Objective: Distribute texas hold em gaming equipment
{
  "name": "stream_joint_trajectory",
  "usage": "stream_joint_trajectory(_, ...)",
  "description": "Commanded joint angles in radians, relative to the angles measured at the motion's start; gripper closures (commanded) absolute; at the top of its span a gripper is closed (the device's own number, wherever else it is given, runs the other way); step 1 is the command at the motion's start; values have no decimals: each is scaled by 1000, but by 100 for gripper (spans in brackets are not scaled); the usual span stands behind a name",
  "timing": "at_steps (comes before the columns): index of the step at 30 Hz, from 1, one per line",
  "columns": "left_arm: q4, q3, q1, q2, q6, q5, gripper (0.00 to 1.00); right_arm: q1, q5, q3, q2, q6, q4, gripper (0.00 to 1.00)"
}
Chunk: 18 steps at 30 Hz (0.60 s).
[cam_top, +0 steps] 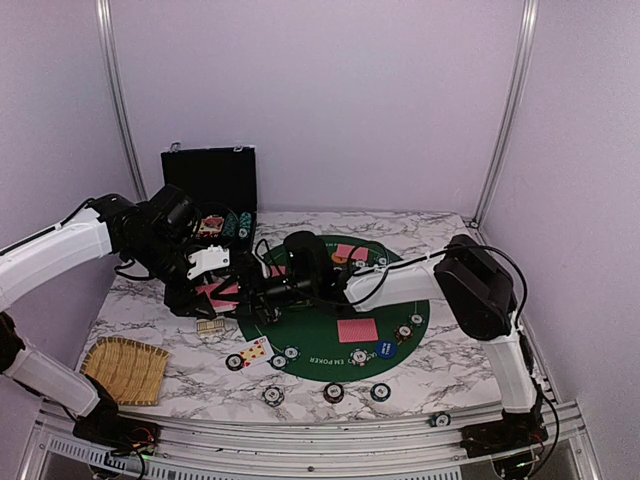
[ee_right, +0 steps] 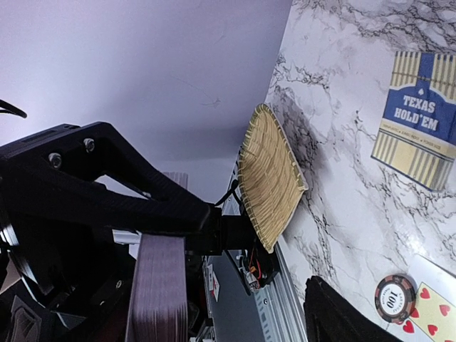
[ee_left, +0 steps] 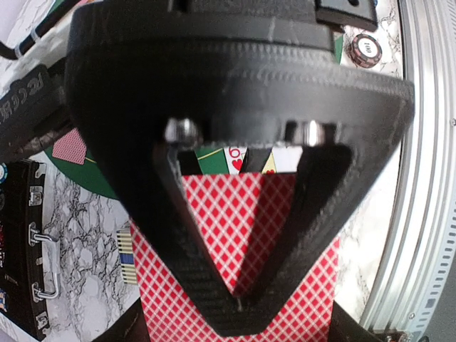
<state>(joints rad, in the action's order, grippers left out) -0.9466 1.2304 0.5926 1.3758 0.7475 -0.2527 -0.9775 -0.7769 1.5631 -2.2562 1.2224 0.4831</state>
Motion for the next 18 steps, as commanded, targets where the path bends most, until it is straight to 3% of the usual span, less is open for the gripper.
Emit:
stream_joint_trajectory(1, 17, 27, -2, -24, 1, -13, 100, 23, 9, -60, 39, -31, -41, 26)
stream_joint_trajectory(7, 17, 27, -2, -22, 3, -13, 100, 25, -6, -68, 60, -36, -46, 38)
stream_joint_trajectory(18, 17, 8, -2, -33, 4, -3, 100, 43, -30, -94, 126, -53, -52, 43)
